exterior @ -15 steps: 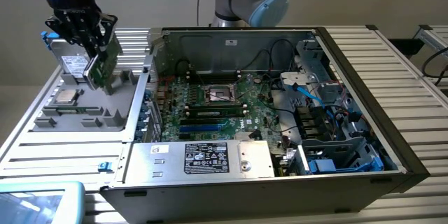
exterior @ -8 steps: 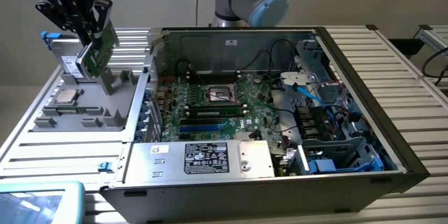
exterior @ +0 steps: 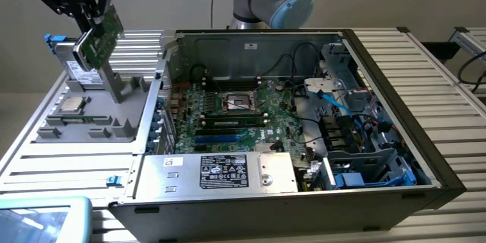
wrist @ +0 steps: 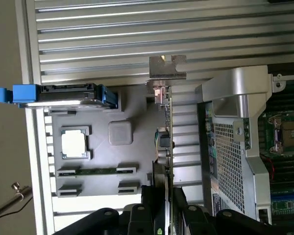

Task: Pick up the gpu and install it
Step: 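Pick up the gpu and move the gpu toward the slot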

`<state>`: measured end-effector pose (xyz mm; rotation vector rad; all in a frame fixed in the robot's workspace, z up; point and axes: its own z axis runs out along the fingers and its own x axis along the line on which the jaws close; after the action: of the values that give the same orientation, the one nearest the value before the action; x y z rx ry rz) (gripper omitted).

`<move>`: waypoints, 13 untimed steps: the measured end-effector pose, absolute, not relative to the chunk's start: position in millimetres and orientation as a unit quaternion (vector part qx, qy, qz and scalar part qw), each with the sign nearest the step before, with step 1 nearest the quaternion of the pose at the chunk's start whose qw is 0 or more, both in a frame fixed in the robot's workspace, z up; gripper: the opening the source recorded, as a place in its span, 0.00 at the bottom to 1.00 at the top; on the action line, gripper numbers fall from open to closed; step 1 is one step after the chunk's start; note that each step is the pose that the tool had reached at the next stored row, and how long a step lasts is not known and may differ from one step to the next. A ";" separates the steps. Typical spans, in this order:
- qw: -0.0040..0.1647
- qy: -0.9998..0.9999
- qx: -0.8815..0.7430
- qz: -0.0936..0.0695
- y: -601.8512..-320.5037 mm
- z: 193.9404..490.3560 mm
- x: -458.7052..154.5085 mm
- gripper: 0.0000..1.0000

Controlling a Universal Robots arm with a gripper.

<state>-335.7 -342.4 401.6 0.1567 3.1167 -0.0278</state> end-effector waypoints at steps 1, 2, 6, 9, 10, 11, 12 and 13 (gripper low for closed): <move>0.010 0.999 0.050 -0.009 -342.4 406.1 -335.7 0.27; 0.010 0.999 0.050 -0.010 -342.4 410.4 -335.7 0.27; 0.010 0.999 0.050 -0.012 -342.4 428.1 -335.7 0.27; 0.011 0.999 0.050 -0.013 -342.4 441.1 -335.7 0.27; 0.011 0.999 0.050 -0.014 -342.4 445.2 -335.7 0.27; 0.011 0.999 0.050 -0.015 -342.3 448.8 -335.7 0.27; 0.011 0.999 0.050 -0.016 -342.1 450.1 -335.7 0.27; 0.011 0.999 0.050 -0.016 -342.2 450.0 -335.7 0.27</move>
<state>-335.7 -342.2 450.0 0.1565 3.1152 -0.0508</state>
